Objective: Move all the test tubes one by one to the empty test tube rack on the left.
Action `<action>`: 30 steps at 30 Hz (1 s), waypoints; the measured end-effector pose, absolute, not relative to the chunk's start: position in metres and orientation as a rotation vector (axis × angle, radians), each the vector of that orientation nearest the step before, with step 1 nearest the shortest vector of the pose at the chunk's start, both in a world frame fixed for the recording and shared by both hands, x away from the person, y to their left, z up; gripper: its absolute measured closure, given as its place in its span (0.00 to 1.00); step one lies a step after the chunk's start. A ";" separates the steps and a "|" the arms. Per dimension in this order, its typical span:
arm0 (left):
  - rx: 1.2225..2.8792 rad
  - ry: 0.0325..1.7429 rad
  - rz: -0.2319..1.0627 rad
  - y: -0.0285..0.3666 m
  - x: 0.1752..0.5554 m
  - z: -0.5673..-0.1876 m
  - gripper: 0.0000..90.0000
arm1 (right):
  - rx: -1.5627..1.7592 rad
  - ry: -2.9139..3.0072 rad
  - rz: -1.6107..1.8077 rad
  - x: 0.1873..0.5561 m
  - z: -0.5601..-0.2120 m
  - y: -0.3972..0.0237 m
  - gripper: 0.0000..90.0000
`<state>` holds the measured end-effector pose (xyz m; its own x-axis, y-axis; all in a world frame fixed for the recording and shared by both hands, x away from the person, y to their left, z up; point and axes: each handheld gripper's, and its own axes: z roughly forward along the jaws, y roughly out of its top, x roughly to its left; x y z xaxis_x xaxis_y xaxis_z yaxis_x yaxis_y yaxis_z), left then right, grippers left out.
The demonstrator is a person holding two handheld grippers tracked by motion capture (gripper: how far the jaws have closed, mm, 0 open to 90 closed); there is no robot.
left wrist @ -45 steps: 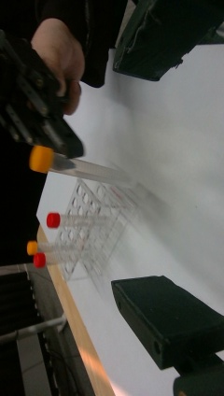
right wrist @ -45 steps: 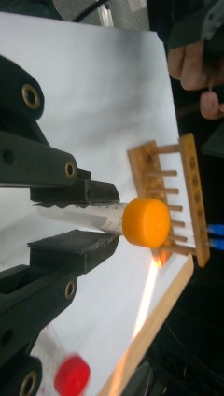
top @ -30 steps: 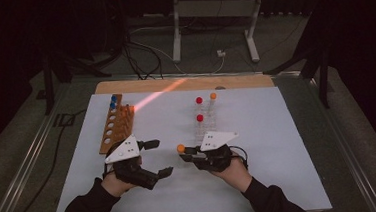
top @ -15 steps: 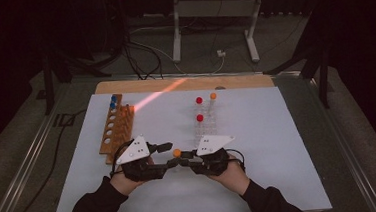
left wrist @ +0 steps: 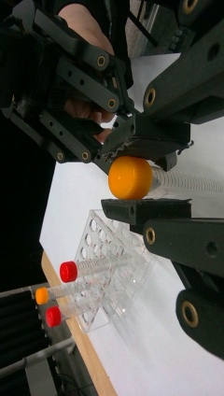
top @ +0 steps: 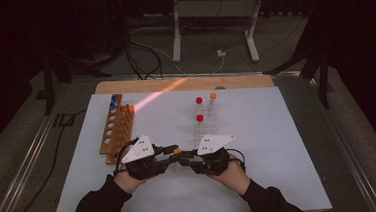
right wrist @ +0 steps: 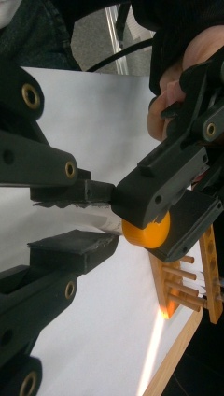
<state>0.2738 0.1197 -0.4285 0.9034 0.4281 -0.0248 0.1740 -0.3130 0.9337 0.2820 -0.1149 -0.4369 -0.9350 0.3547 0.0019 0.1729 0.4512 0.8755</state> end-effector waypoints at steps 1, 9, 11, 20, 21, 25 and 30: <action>1.890 0.446 0.271 0.120 0.274 -0.428 0.79 | 0.460 2.514 1.488 0.282 -0.437 -0.115 0.83; 1.874 0.467 0.311 0.129 0.277 -0.418 0.79 | 0.473 2.481 1.519 0.281 -0.434 -0.119 0.70; 1.861 0.488 0.324 0.135 0.280 -0.415 0.79 | 0.488 2.468 1.530 0.280 -0.432 -0.120 0.64; 1.817 0.588 0.433 0.170 0.300 -0.392 0.79 | 0.539 2.428 1.569 0.281 -0.427 -0.123 0.36; 1.813 0.599 0.444 0.175 0.302 -0.389 0.79 | 0.548 2.427 1.576 0.282 -0.427 -0.123 0.33; 1.787 0.654 0.517 0.193 0.313 -0.378 0.79 | 0.567 2.429 1.589 0.283 -0.426 -0.123 0.20; 1.758 0.721 0.575 0.215 0.326 -0.365 0.79 | 0.576 2.448 1.619 0.285 -0.426 -0.123 0.08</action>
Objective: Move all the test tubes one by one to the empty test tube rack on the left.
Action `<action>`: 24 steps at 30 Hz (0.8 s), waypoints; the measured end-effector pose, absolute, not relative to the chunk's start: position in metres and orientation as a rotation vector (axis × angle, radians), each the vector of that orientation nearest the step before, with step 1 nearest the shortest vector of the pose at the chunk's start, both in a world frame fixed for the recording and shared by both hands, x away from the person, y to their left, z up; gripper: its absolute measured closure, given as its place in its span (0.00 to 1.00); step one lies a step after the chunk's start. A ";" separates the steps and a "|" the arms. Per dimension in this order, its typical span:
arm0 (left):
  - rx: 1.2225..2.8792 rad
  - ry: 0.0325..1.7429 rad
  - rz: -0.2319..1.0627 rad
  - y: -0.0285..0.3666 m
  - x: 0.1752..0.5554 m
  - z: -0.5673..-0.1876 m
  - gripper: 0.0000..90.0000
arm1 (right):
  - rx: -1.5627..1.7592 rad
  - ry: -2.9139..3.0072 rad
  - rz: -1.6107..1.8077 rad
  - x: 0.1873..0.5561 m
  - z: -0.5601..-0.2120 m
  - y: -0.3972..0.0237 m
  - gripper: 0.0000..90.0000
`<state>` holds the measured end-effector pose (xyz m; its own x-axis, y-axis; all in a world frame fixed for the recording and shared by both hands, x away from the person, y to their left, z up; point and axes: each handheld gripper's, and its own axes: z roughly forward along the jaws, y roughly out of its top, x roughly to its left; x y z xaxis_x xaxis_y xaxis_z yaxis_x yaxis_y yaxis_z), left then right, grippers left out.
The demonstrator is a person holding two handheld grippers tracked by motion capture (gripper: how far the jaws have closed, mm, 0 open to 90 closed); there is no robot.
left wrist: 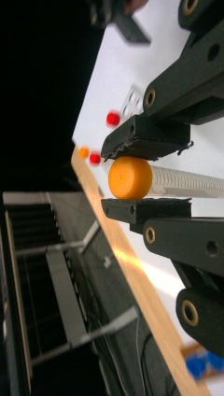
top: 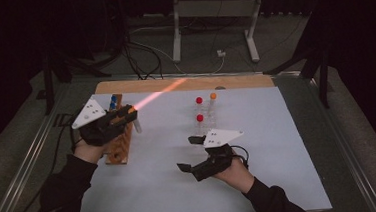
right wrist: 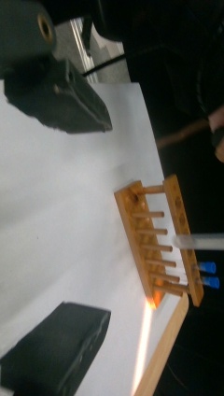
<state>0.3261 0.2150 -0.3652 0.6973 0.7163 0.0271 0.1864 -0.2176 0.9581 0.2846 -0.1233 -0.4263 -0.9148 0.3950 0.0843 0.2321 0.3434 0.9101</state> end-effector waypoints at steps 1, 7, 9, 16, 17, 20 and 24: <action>1.757 0.730 0.588 0.218 0.328 -0.363 0.79 | 0.573 2.455 1.624 0.285 -0.426 -0.123 0.05; 1.739 0.788 0.640 0.235 0.340 -0.357 0.79 | 0.583 2.464 1.627 0.287 -0.426 -0.124 0.01; 1.730 0.808 0.659 0.241 0.343 -0.357 0.79 | 0.578 2.448 1.630 0.286 -0.425 -0.125 0.01; 1.707 0.892 0.712 0.261 0.356 -0.362 0.79 | 0.572 2.408 1.661 0.285 -0.423 -0.127 0.01; 1.701 0.905 0.718 0.265 0.358 -0.363 0.79 | 0.569 2.402 1.660 0.285 -0.423 -0.127 0.01; 1.680 0.933 0.732 0.273 0.363 -0.364 0.79 | 0.563 2.394 1.660 0.285 -0.423 -0.128 0.01; 1.666 0.956 0.754 0.280 0.370 -0.369 0.79 | 0.550 2.400 1.654 0.285 -0.423 -0.127 0.01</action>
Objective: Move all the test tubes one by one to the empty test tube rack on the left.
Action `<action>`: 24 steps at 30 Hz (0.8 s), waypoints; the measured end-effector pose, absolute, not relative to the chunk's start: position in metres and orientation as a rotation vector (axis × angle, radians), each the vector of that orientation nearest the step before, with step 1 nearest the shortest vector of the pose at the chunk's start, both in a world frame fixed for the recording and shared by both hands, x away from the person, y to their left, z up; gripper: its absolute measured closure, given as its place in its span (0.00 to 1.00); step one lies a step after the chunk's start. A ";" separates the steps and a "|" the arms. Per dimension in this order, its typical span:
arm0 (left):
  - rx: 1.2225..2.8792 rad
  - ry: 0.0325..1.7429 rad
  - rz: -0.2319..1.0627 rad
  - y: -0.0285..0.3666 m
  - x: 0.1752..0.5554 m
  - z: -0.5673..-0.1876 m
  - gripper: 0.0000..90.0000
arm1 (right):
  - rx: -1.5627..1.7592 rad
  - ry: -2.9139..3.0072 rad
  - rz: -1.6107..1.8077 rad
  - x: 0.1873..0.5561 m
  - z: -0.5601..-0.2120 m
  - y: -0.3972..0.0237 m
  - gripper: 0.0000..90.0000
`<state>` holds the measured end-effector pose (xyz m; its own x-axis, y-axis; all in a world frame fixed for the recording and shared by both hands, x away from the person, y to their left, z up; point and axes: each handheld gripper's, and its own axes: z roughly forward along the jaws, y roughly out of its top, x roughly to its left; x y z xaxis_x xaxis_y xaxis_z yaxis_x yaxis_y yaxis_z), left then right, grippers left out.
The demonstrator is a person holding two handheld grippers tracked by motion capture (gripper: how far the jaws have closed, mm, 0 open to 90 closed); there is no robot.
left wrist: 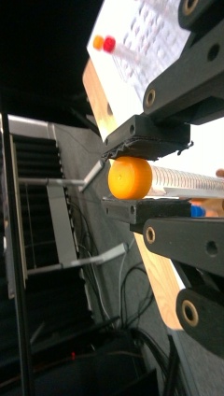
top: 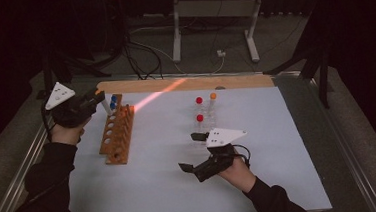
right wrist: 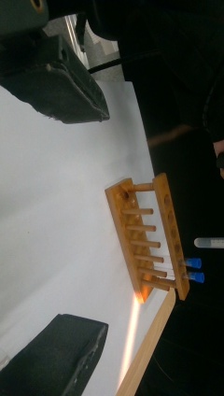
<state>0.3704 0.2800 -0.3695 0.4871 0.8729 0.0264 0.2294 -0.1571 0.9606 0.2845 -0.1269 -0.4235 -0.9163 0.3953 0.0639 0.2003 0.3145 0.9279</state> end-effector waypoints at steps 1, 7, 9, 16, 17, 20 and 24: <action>1.659 0.957 0.747 0.281 0.372 -0.372 0.79 | 0.547 2.399 1.653 0.284 -0.424 -0.127 0.01; 1.655 1.000 0.763 0.283 0.383 -0.387 0.79 | 0.548 2.399 1.665 0.284 -0.423 -0.128 0.01; 1.638 1.016 0.735 0.286 0.386 -0.391 0.79 | 0.549 2.398 1.664 0.284 -0.423 -0.128 0.01; 1.668 1.051 0.727 0.283 0.391 -0.408 0.79 | 0.552 2.398 1.665 0.285 -0.423 -0.130 0.01; 1.681 1.051 0.732 0.282 0.391 -0.409 0.79 | 0.552 2.398 1.661 0.285 -0.423 -0.130 0.01; 1.695 1.060 0.713 0.279 0.392 -0.418 0.79 | 0.552 2.399 1.663 0.285 -0.423 -0.130 0.01; 1.704 1.075 0.697 0.278 0.392 -0.430 0.79 | 0.551 2.399 1.664 0.285 -0.423 -0.130 0.01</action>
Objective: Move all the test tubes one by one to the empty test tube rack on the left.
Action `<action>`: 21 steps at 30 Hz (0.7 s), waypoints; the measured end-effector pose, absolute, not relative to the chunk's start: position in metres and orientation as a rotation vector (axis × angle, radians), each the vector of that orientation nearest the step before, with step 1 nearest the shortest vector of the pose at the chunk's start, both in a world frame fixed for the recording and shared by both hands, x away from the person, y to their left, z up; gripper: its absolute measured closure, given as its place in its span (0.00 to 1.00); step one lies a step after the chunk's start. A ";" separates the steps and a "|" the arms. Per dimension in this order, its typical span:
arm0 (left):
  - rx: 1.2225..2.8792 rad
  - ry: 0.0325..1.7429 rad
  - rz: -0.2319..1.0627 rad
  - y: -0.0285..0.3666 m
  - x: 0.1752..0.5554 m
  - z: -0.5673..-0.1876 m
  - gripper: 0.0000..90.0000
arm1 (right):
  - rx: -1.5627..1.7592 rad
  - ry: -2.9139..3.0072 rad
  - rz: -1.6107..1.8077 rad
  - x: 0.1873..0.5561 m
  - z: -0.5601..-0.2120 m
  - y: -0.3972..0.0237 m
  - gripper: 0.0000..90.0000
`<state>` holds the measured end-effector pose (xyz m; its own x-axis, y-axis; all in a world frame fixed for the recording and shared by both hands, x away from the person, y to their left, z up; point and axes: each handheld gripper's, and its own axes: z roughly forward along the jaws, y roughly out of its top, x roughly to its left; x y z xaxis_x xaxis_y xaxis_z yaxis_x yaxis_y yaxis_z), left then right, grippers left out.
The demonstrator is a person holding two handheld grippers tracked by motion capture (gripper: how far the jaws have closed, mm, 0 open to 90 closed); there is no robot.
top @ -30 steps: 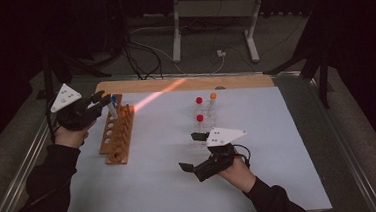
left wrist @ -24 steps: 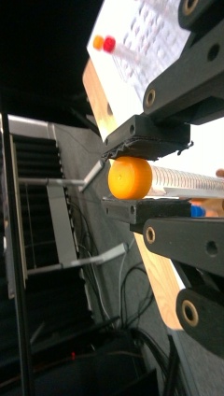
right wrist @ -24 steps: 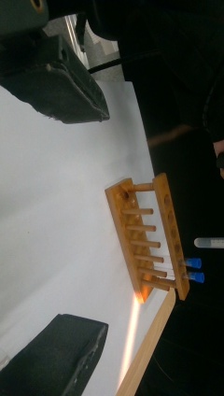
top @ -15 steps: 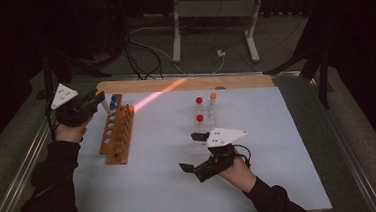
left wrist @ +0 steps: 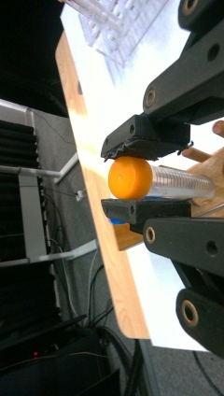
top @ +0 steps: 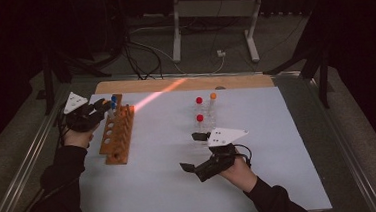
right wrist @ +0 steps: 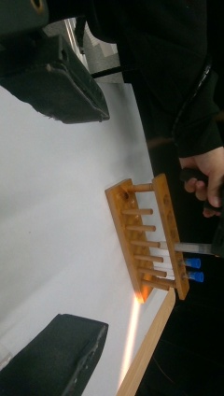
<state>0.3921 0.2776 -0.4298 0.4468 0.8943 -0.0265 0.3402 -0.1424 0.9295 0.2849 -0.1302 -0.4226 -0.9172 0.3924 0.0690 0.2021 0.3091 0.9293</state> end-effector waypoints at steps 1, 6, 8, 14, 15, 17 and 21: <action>1.704 1.080 0.693 0.278 0.392 -0.433 0.79 | 0.550 2.400 1.663 0.285 -0.423 -0.130 0.01; 1.723 1.097 0.686 0.278 0.391 -0.445 0.79 | 0.550 2.403 1.669 0.285 -0.423 -0.131 0.01; 1.714 1.107 0.676 0.279 0.390 -0.449 0.79 | 0.550 2.404 1.669 0.285 -0.423 -0.131 0.01; 1.734 1.105 0.685 0.278 0.390 -0.456 0.79 | 0.550 2.406 1.669 0.285 -0.423 -0.130 0.01; 1.737 1.106 0.685 0.277 0.391 -0.456 0.79 | 0.550 2.407 1.671 0.285 -0.423 -0.130 0.01; 1.732 1.106 0.688 0.277 0.391 -0.457 0.79 | 0.550 2.407 1.670 0.285 -0.423 -0.130 0.01; 1.745 1.099 0.691 0.275 0.392 -0.457 0.79 | 0.549 2.408 1.670 0.285 -0.423 -0.130 0.01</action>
